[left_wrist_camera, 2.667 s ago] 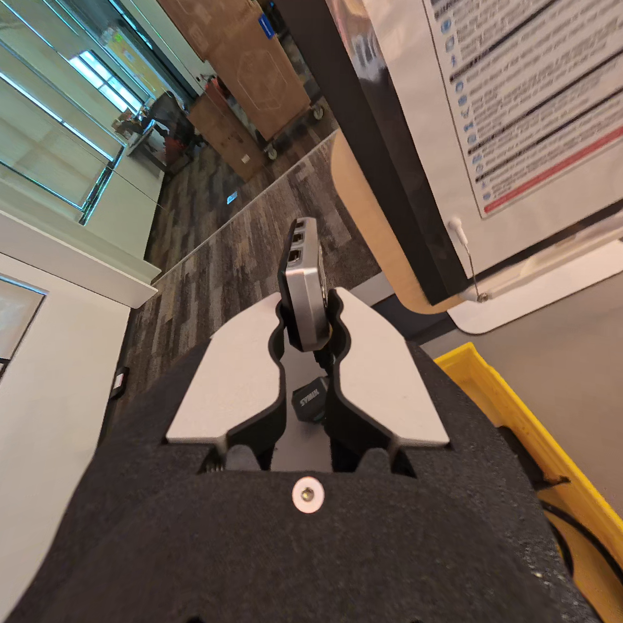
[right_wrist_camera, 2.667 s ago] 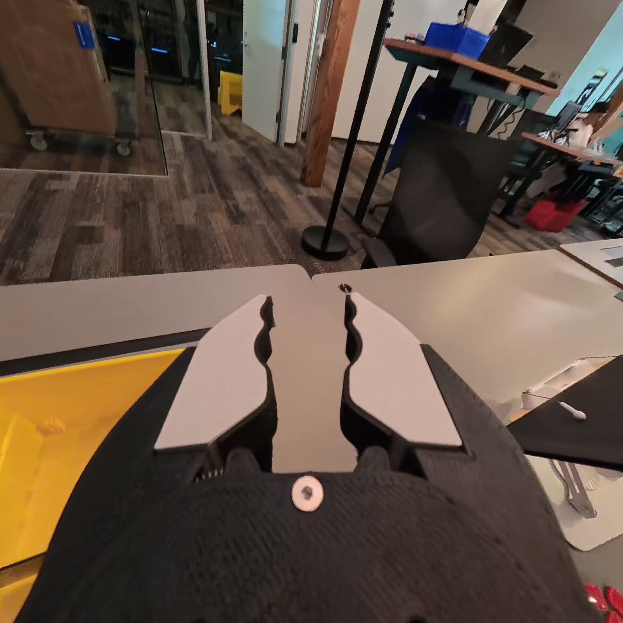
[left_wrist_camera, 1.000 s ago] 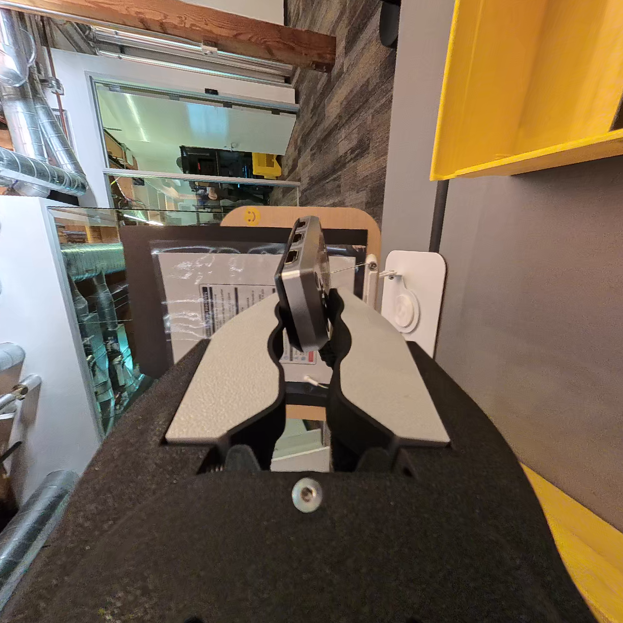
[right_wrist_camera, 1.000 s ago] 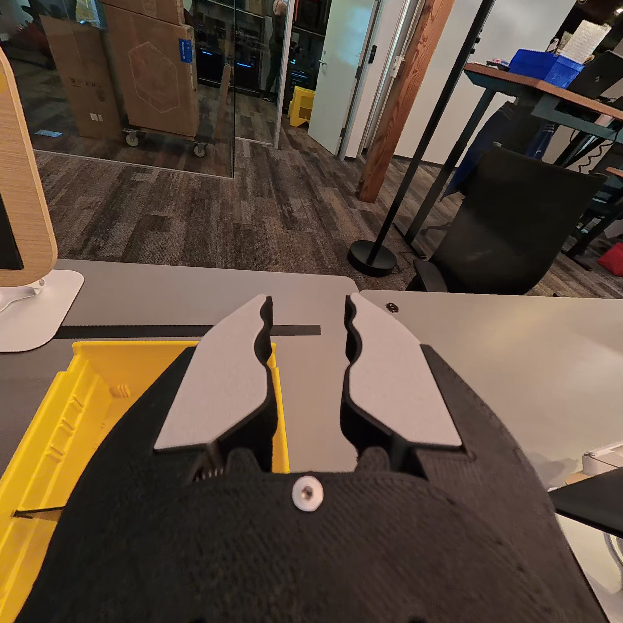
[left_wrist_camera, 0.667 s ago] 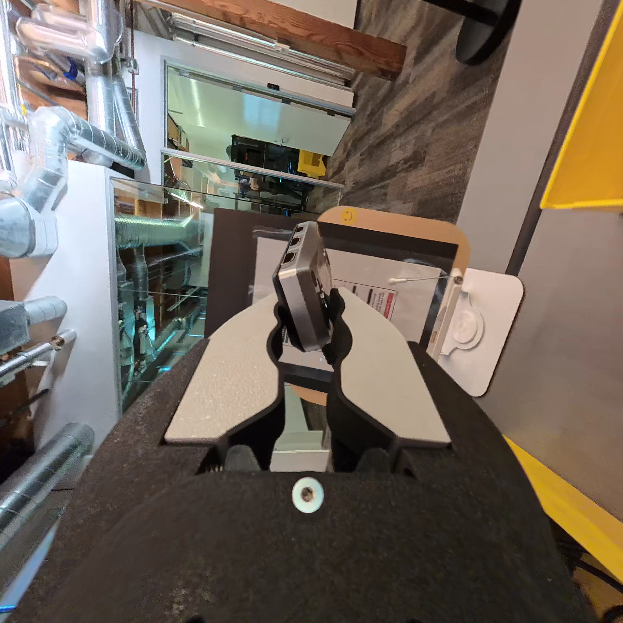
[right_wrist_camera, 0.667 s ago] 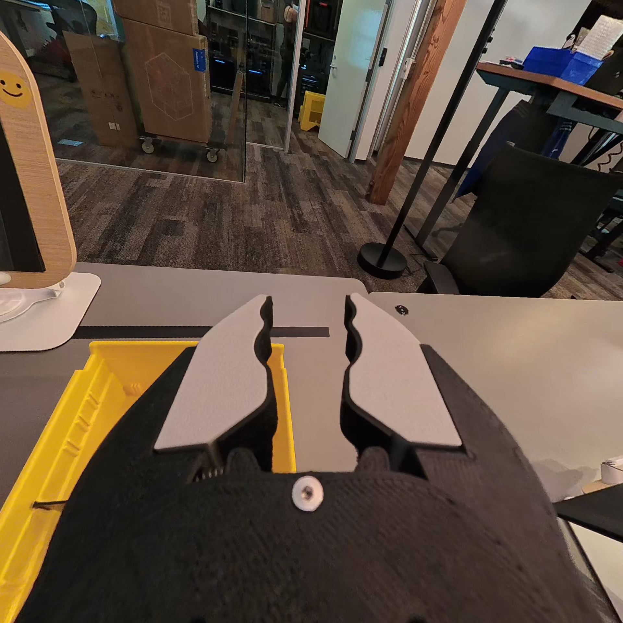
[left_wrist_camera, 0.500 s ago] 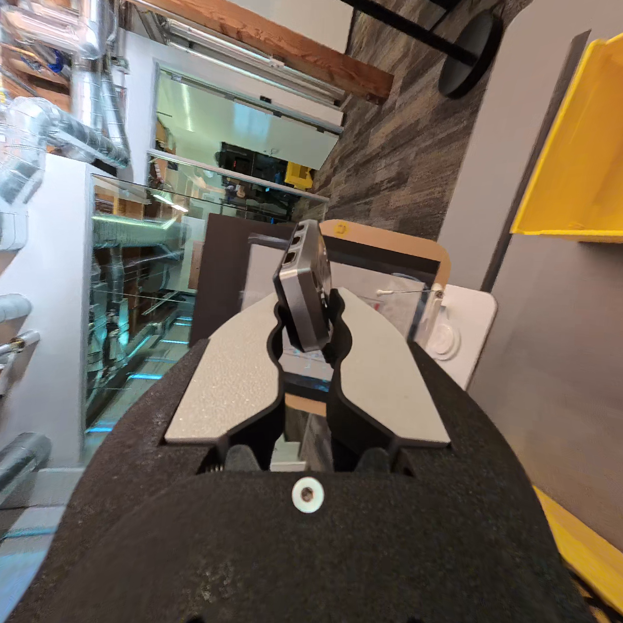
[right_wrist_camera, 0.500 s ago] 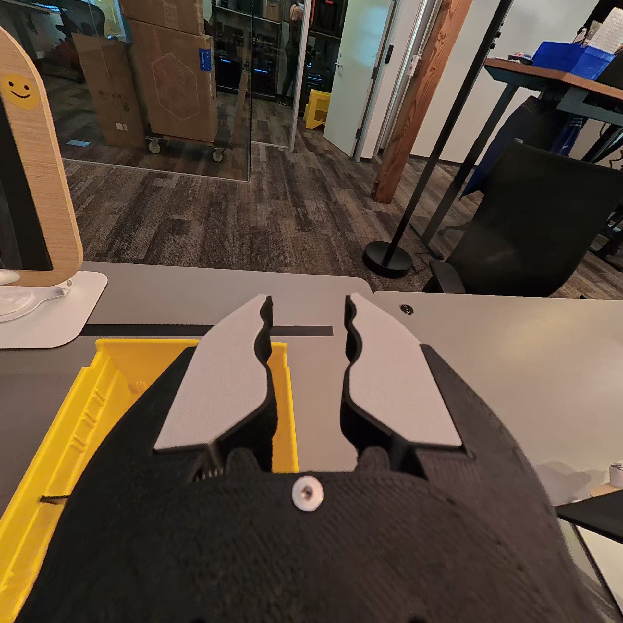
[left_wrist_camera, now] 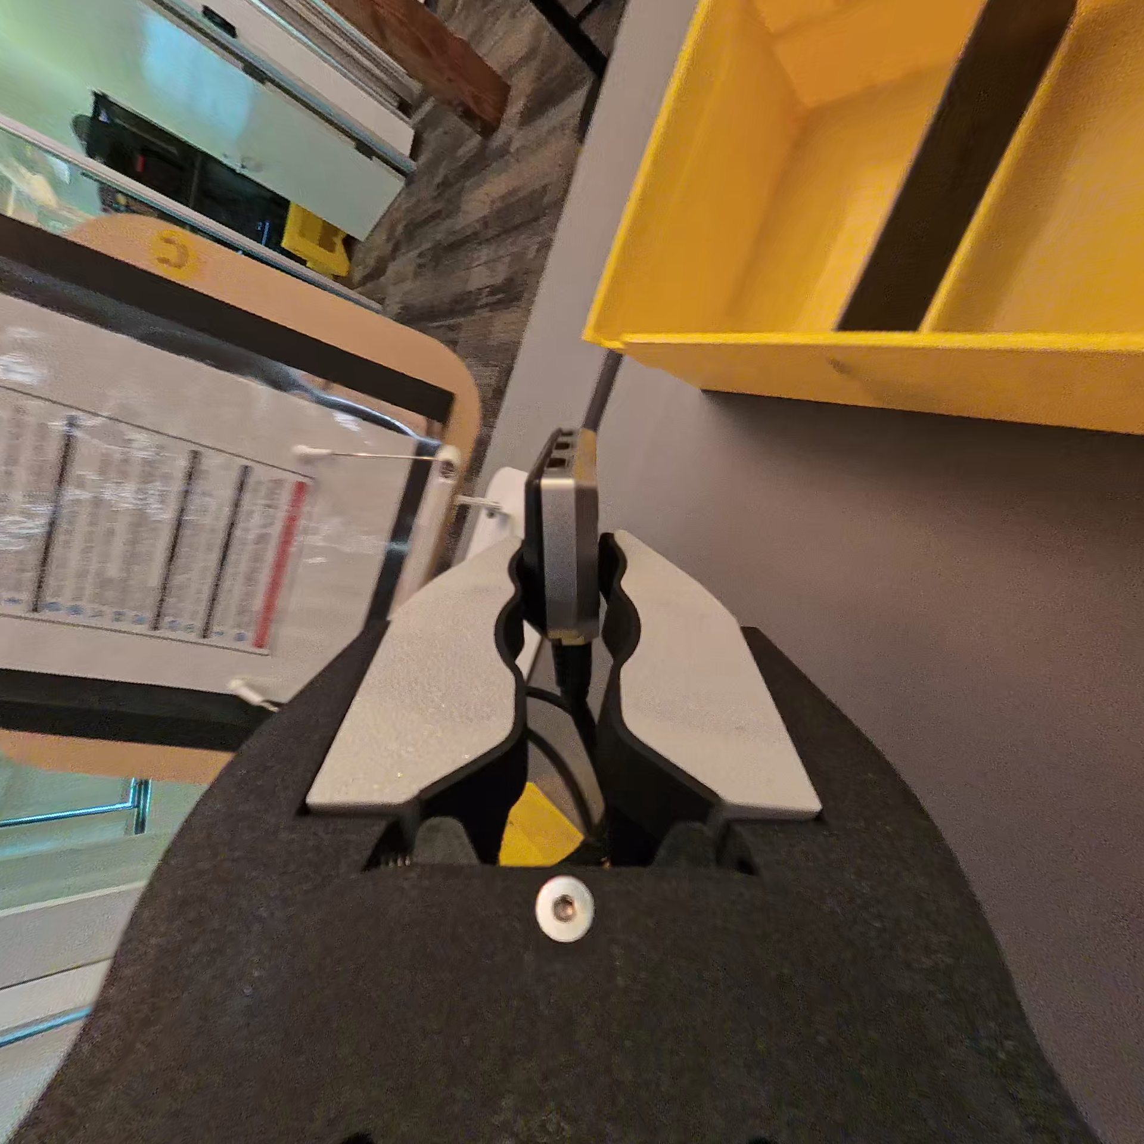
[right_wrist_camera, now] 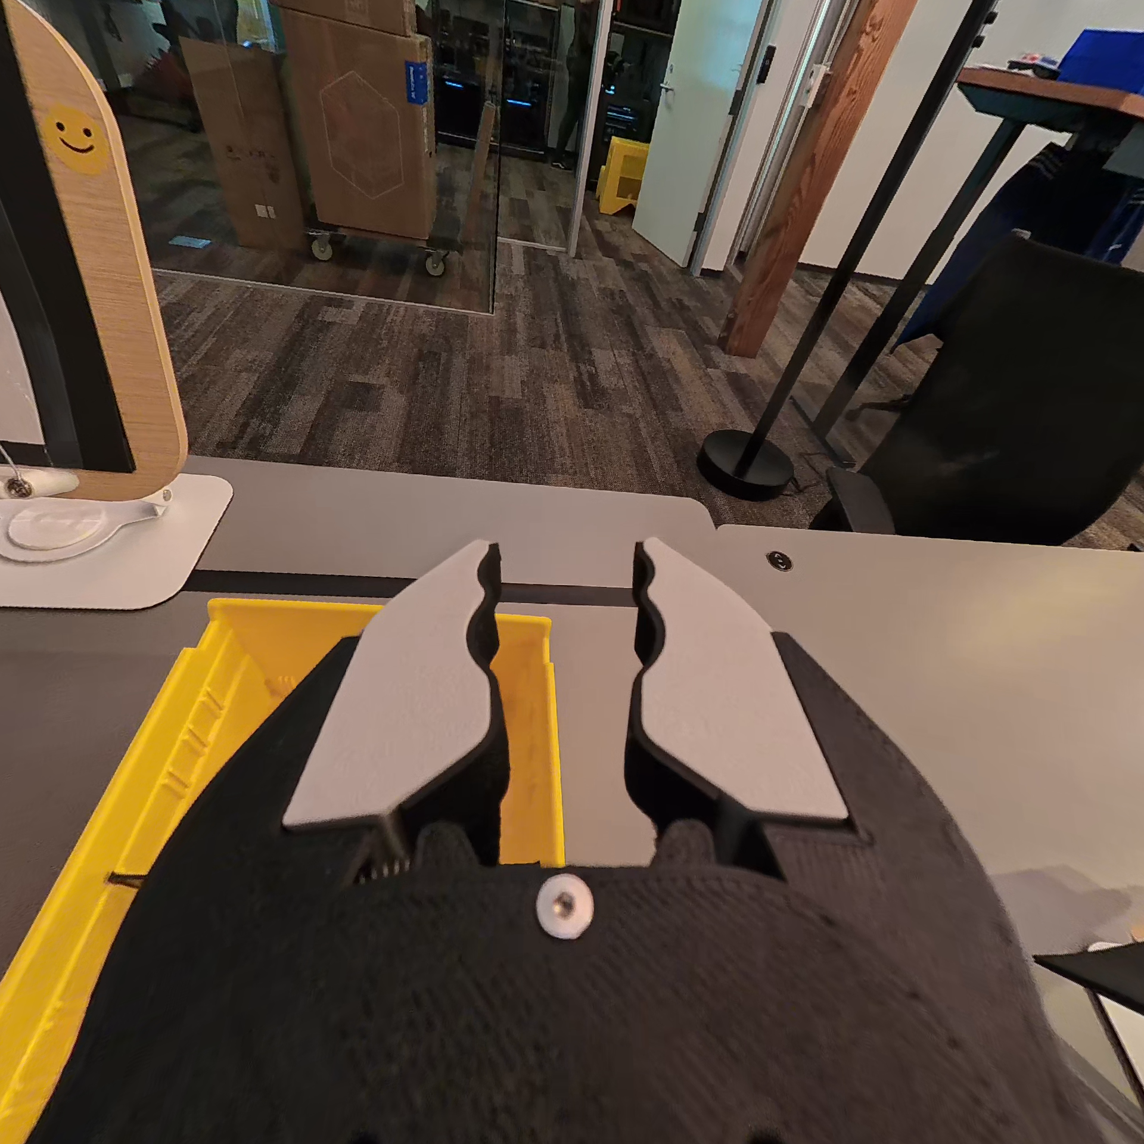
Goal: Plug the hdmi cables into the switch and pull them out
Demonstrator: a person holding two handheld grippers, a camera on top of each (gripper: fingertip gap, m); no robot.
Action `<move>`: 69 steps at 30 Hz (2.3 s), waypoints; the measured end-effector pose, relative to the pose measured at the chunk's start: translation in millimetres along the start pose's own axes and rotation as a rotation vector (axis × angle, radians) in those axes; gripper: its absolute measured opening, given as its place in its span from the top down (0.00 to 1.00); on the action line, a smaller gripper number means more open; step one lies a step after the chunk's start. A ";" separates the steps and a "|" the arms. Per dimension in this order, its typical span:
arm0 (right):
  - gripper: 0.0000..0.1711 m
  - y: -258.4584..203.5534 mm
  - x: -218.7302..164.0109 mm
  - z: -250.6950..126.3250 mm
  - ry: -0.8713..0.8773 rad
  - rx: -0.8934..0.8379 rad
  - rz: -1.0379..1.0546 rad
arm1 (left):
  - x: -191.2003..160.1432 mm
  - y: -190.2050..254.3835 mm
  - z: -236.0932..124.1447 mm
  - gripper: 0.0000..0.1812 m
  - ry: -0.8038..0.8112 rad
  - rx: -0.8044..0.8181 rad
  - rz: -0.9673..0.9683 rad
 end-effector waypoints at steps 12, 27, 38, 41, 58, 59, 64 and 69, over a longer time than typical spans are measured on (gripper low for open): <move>0.76 0.3 1.1 -2.6 0.002 0.035 0.017 | -36.4 114.9 46.2 0.88 -0.097 -0.143 0.223; 0.74 -2.6 -0.9 -3.7 -0.024 0.074 0.024 | -40.1 119.0 -12.3 0.64 -0.075 -0.276 -0.205; 0.73 -9.8 0.2 -6.1 -0.026 0.103 0.019 | -241.0 37.5 -170.1 0.76 -0.353 0.212 -0.658; 0.73 -13.7 -0.7 -5.6 -0.032 0.115 0.014 | -288.9 11.7 -181.6 0.76 -0.385 0.286 -0.732; 0.73 -18.6 -11.6 5.4 -0.102 0.160 -0.005 | -355.4 -13.0 -78.2 0.96 -0.707 -0.160 -0.444; 0.73 -18.4 -12.4 5.9 -0.109 0.168 -0.002 | -352.0 -16.6 -80.9 0.96 -0.719 -0.146 -0.415; 0.73 -15.2 -15.1 9.3 -0.127 0.173 0.011 | -317.4 -46.6 -108.6 0.96 -0.689 -0.024 -0.327; 0.73 -17.9 -12.9 7.4 -0.115 0.183 0.009 | -274.6 -80.8 -146.9 0.96 -0.649 0.066 -0.277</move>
Point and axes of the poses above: each gripper's, where its closed fingertips meet, z out along the fingers, x out of its top, y = z × x across the jaws, the point moved 5 cm from there along -z, back along the fingers, and after that the axes turned 12 degrees about z, right-handed, at the moved point
